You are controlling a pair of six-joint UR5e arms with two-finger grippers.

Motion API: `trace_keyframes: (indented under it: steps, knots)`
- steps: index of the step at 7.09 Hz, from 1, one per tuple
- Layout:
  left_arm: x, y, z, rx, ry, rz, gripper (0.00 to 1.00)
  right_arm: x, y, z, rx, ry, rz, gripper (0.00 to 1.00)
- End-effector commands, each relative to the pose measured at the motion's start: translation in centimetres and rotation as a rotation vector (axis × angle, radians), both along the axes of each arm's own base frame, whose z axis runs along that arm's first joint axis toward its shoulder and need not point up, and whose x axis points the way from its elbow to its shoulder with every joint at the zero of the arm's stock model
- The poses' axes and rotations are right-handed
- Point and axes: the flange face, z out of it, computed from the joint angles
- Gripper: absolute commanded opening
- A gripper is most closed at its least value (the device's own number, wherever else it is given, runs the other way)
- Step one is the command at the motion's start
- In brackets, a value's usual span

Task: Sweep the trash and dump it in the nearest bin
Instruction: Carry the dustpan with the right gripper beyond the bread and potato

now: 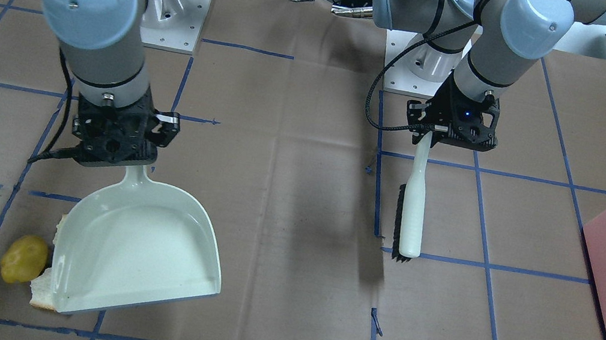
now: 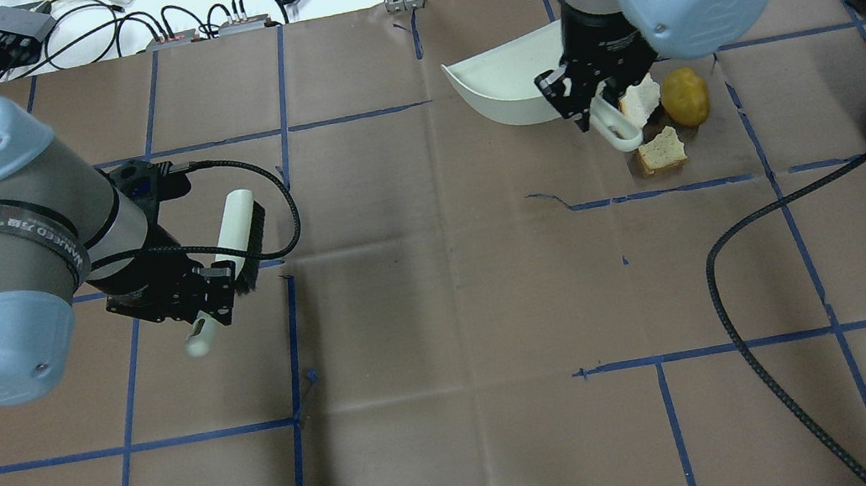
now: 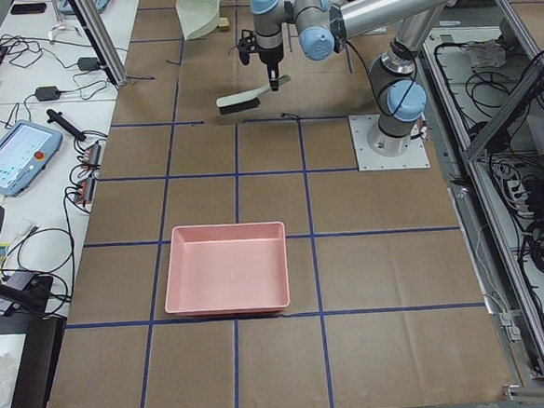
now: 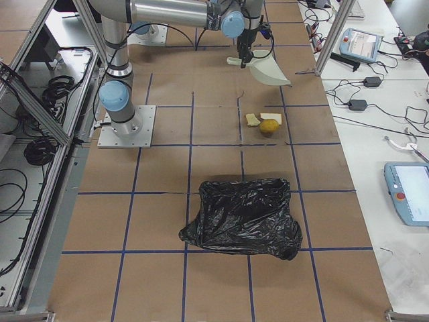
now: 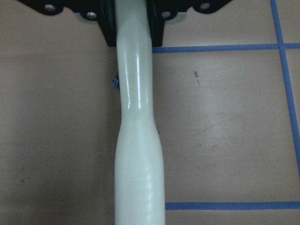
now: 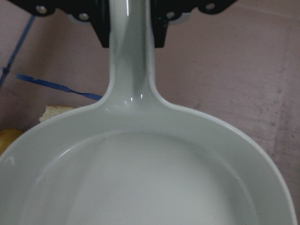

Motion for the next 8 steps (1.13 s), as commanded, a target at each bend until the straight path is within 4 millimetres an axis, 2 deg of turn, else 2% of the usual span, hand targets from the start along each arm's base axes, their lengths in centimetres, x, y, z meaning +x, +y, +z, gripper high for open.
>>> trace_keyframes:
  steps: [1,2,3,4,5,6,7,8]
  knots:
    - [-0.3,0.0,0.0,-0.001,-0.001,-0.007,0.0,-7.6,0.0,2.1,0.036,0.045,0.181,0.06]
    - [-0.6,-0.1,-0.1,0.002,0.007,-0.003,0.0,-10.3,0.4,3.2,0.049,0.087,0.24,0.04]
    - [-0.9,-0.5,-0.1,0.003,0.013,0.0,0.0,-13.6,0.7,3.6,0.096,0.077,0.348,0.03]
    - [-2.2,-0.2,-0.1,0.002,0.011,-0.025,0.0,-19.0,0.6,3.8,0.111,0.061,0.438,0.03]
    - [-4.4,-0.1,0.3,-0.045,0.004,-0.067,0.0,-24.6,0.8,3.8,0.122,0.045,0.541,0.03]
    - [-8.8,0.3,0.2,-0.107,-0.004,-0.147,0.0,-29.3,0.9,3.7,0.116,0.05,0.645,0.03]
    - [-13.6,0.6,-0.6,-0.14,-0.009,-0.175,0.0,-31.2,0.4,3.6,0.1,0.076,0.727,0.03]
    - [-17.9,-0.4,-1.3,-0.131,-0.003,-0.14,0.0,-33.0,-0.7,2.7,0.09,0.11,0.847,0.03]
